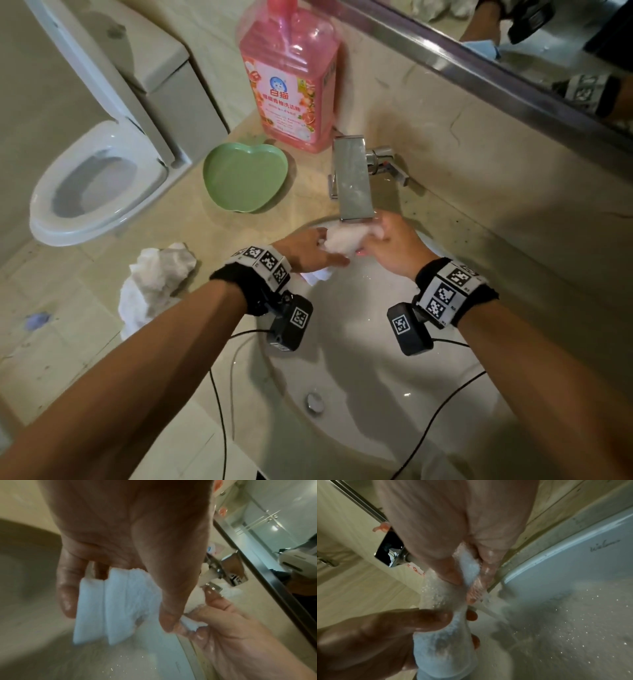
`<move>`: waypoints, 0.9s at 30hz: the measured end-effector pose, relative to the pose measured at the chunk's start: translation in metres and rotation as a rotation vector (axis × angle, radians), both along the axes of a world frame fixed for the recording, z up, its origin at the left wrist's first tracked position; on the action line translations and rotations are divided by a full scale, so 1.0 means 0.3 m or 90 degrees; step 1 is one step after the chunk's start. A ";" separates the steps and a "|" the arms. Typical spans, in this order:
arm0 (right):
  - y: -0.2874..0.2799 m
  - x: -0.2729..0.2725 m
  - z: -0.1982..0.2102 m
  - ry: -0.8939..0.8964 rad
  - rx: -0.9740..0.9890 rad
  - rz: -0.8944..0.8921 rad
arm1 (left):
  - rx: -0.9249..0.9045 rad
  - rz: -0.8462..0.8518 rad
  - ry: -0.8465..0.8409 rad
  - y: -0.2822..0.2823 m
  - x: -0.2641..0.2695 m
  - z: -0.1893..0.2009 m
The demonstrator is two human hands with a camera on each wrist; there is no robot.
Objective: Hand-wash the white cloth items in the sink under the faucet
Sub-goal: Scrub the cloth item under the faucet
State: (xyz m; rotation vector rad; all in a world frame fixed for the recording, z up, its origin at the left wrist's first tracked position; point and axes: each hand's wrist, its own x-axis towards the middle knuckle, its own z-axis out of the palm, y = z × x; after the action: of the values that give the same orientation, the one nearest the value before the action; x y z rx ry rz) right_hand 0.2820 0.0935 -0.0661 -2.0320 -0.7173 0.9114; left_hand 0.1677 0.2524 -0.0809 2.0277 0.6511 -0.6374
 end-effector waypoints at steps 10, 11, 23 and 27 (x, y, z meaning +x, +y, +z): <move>-0.099 0.047 0.005 -0.001 -0.022 0.027 | 0.210 -0.106 -0.135 -0.054 0.102 -0.053; -0.101 0.046 -0.014 0.006 -0.050 0.029 | 0.217 -0.092 -0.146 -0.051 0.100 -0.051; 0.042 -0.054 -0.026 -0.201 -0.009 0.117 | 0.085 -0.075 -0.038 0.036 -0.073 0.054; 0.072 -0.066 -0.014 -0.228 -0.037 0.202 | 0.166 -0.053 -0.072 0.047 -0.106 0.046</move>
State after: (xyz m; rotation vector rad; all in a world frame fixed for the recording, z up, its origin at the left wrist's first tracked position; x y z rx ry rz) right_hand 0.2622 0.1150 -0.0703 -2.1980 -1.2482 0.7522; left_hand 0.1359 0.2665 -0.0670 2.3251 0.6119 -0.5014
